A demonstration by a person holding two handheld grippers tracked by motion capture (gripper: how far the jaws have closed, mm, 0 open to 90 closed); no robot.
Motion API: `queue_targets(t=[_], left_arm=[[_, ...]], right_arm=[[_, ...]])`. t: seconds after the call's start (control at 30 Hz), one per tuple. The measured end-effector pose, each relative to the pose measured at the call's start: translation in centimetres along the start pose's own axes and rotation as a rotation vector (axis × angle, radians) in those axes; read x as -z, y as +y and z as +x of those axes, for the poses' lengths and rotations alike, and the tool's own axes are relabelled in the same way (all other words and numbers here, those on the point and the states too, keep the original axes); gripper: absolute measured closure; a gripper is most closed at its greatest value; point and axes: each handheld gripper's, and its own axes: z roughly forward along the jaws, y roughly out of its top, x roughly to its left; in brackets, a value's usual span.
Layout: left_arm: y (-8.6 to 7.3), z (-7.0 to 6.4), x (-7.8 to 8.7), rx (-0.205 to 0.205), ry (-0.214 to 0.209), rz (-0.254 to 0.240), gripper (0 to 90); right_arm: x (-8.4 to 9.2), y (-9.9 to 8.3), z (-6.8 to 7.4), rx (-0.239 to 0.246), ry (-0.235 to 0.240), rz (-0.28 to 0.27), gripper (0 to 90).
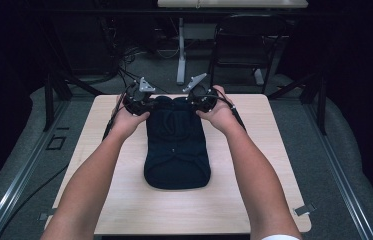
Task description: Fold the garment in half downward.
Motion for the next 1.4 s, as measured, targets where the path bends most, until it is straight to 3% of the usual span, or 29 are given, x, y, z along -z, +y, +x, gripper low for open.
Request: queue_targets(t=[0.17, 0.27, 0.43, 0.77, 0.97, 1.17, 1.4], left_arm=[[1.0, -0.1, 1.4, -0.019, 0.085, -0.084, 80.1], [0.8, -0.5, 1.1, -0.037, 0.068, -0.06, 80.0], [-0.2, -0.7, 0.2, -0.028, 0.039, -0.039, 80.0], [-0.5, -0.8, -0.2, -0.026, 0.04, -0.031, 80.0], [-0.7, -1.6, 0.3, -0.087, 0.05, -0.037, 80.0], [-1.7, -2.6, 0.9, -0.129, 0.032, -0.044, 80.0], [-3.2, -3.8, 1.7, -0.132, -0.013, -0.052, 80.0]], right_arm=[[1.3, 0.9, -0.4, -0.005, -0.082, -0.075, 81.2], [1.3, 0.9, -0.2, 0.004, -0.109, -0.069, 81.2], [0.5, 0.1, 0.2, 0.006, -0.086, -0.052, 81.2], [0.1, -0.2, 0.4, 0.007, -0.067, -0.038, 81.0], [0.2, -0.8, 0.6, -0.003, -0.067, -0.057, 80.7], [0.8, -1.9, 1.7, 0.033, -0.058, -0.071, 80.7], [1.7, -3.2, 3.1, 0.054, -0.015, -0.084, 80.7]])
